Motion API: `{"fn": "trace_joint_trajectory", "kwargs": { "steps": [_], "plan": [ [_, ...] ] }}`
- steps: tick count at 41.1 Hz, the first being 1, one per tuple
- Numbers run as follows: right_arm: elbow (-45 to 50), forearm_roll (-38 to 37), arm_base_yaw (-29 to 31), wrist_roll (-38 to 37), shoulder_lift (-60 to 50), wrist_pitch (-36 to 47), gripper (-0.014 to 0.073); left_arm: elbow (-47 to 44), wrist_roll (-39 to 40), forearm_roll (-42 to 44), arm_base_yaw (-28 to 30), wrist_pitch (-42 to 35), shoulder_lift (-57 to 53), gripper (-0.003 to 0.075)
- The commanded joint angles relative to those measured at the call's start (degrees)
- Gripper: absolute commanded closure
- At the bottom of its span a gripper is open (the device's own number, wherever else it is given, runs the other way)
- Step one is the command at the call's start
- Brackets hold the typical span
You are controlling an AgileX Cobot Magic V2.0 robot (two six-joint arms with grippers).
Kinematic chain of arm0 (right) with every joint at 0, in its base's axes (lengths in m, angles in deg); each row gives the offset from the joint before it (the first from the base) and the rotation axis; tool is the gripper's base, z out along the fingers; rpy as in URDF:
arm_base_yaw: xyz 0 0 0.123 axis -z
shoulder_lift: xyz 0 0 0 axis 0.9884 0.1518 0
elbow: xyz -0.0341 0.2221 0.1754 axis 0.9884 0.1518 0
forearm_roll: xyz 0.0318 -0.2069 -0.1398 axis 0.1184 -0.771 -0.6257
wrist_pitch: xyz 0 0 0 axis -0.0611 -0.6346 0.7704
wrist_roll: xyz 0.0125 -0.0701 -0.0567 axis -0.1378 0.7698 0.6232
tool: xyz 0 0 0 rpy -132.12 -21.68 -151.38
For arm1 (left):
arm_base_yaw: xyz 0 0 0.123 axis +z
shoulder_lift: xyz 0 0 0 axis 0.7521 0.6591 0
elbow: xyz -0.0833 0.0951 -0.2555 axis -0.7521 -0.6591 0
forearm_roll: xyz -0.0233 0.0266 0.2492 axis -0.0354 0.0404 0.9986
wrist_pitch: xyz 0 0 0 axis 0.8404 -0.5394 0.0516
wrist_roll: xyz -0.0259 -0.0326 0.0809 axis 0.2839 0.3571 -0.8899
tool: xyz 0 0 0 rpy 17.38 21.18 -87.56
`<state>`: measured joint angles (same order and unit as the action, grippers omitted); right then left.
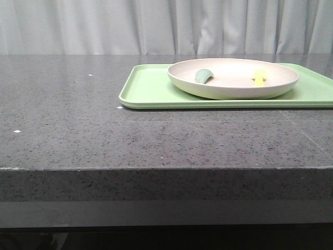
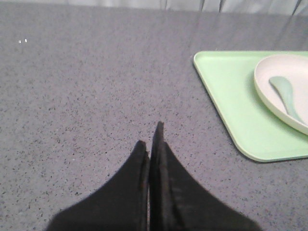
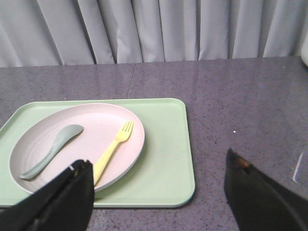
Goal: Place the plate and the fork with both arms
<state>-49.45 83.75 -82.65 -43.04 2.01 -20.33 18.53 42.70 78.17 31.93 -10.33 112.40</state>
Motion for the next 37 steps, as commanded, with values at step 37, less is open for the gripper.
{"fn": "trace_joint_trajectory", "kwargs": {
  "steps": [37],
  "plan": [
    [-50.9,3.8,-11.2,-7.0,65.5,-25.0,0.0013,-4.7,0.6,-0.3,0.1,-12.6,-8.0,0.0738]
  ]
}}
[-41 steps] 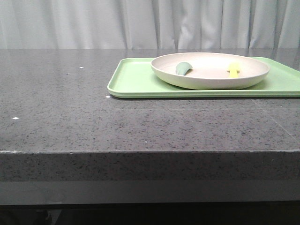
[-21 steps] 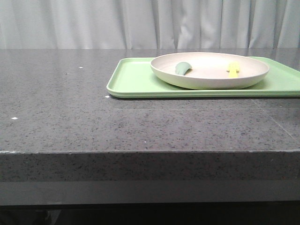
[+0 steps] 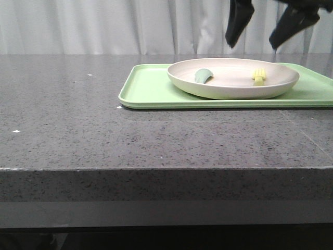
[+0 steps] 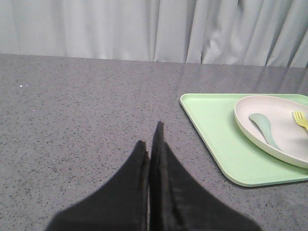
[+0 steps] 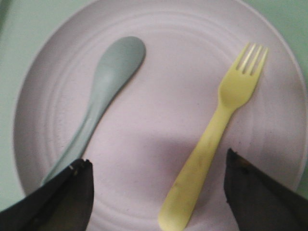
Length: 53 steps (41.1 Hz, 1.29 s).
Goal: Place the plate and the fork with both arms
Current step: 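Lower the right gripper over the yellow fork and grasp it, then lift the fork with the right gripper and set it on the tray beside the plate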
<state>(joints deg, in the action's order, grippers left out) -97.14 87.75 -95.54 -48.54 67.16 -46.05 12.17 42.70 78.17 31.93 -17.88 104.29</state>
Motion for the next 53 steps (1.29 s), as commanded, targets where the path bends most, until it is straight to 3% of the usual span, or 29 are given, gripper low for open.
{"fn": "trace_joint_trajectory", "kwargs": {
  "steps": [1,21,25,31,37,41,53],
  "plan": [
    [-3.4,-0.2,2.1,-1.8,1.0,0.7,0.0013,1.7,0.6,-0.3,0.1,-5.1,0.1,0.0738],
    [-3.5,0.1,2.6,-1.8,6.3,3.4,0.0017,1.7,0.6,-0.3,0.2,-5.1,0.1,0.0738],
    [-3.5,0.2,2.6,-1.8,6.3,3.1,0.0107,1.7,0.6,-0.3,0.2,-5.1,0.1,0.0738],
    [-3.5,0.2,2.6,-1.8,6.3,2.7,0.0362,1.7,0.6,-0.3,0.2,-5.1,0.1,0.0738],
    [-3.5,0.2,2.6,-1.8,6.2,3.2,0.0534,1.7,0.6,-0.3,0.2,-5.1,0.1,0.0738],
    [-3.5,0.2,2.6,-1.8,5.7,3.6,0.0574,1.7,0.6,-0.3,0.2,-5.1,0.1,0.0738],
    [-3.6,0.2,3.1,-1.8,0.1,4.4,0.0578,1.7,0.6,-0.3,0.2,-5.1,0.1,0.0738]
  ]
}}
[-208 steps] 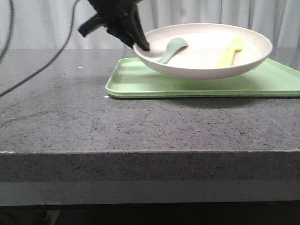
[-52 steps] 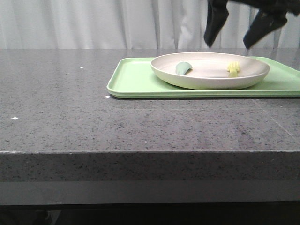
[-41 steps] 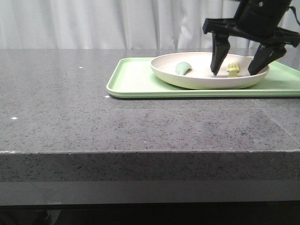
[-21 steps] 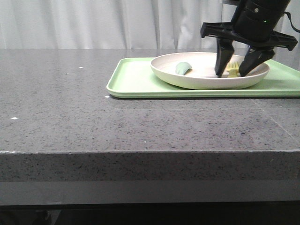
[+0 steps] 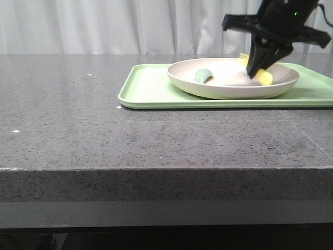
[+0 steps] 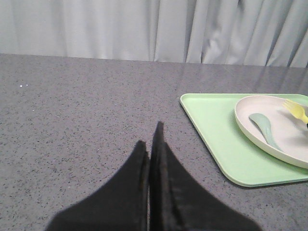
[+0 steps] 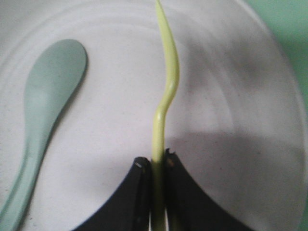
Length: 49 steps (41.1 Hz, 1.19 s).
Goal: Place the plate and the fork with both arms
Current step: 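Lift the fork with the right gripper and set it on the tray beside the plate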
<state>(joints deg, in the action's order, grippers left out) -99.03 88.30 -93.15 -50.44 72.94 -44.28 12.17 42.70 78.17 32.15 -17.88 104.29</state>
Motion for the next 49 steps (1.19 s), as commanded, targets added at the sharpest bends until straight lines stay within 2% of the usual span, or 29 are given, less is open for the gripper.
{"fn": "trace_joint_trajectory", "kwargs": {
  "steps": [1,10,21,34,38,44,49],
  "plan": [
    [-1.7,-0.5,1.0,0.1,-6.3,2.6,0.0578,1.7,0.6,-0.3,0.0,-5.1,0.1,0.0738],
    [-1.7,-6.3,4.8,1.7,-9.9,1.8,0.0578,1.7,0.6,-0.3,0.0,-5.1,0.1,0.0738],
    [-1.6,-8.9,11.0,3.3,-5.3,-0.6,0.0578,1.7,0.6,-0.3,0.0,-5.1,0.1,0.0738],
    [-1.6,-9.0,11.6,4.7,-0.3,-0.6,0.0568,1.7,0.6,-0.3,0.0,-5.1,0.1,0.0738],
    [-1.6,-9.4,11.6,4.7,-0.1,-0.6,0.0502,1.7,0.6,-0.3,0.0,-5.1,0.1,0.0738],
    [-1.6,-9.4,11.6,4.7,-0.1,-0.6,0.0329,1.7,0.6,-0.3,0.0,-5.1,0.1,0.0738],
    [-1.6,-9.4,11.6,4.7,-0.8,-0.1,0.0221,1.7,0.6,-0.3,0.0,-5.1,0.1,0.0738]
  ]
}}
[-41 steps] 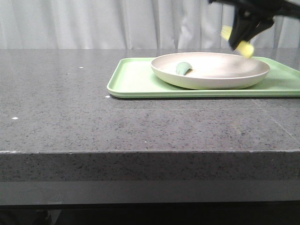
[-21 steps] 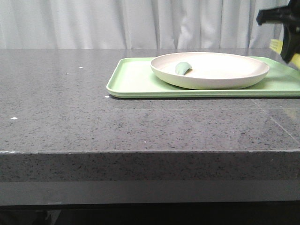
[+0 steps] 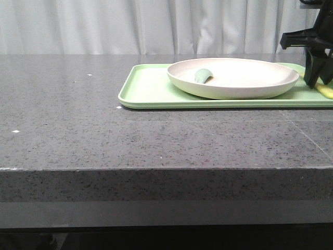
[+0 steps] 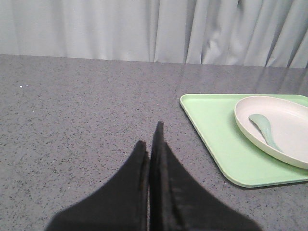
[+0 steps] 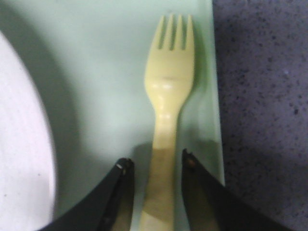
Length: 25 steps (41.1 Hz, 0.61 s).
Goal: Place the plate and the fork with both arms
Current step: 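Lift the fork with the right gripper and set it on the tray beside the plate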
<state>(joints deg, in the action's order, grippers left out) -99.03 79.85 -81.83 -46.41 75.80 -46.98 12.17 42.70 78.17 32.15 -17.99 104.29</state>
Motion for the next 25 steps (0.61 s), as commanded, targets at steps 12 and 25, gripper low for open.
{"fn": "trace_joint_trajectory", "kwargs": {
  "steps": [12,25],
  "plan": [
    [-1.6,-0.9,0.3,0.7,-11.7,0.7,0.0248,1.7,0.6,-0.3,0.0,-5.0,0.1,0.0738],
    [7.7,-0.9,-2.3,0.7,-26.5,3.7,0.0596,1.7,0.6,-0.3,0.0,-5.0,0.1,0.0738]
  ]
}}
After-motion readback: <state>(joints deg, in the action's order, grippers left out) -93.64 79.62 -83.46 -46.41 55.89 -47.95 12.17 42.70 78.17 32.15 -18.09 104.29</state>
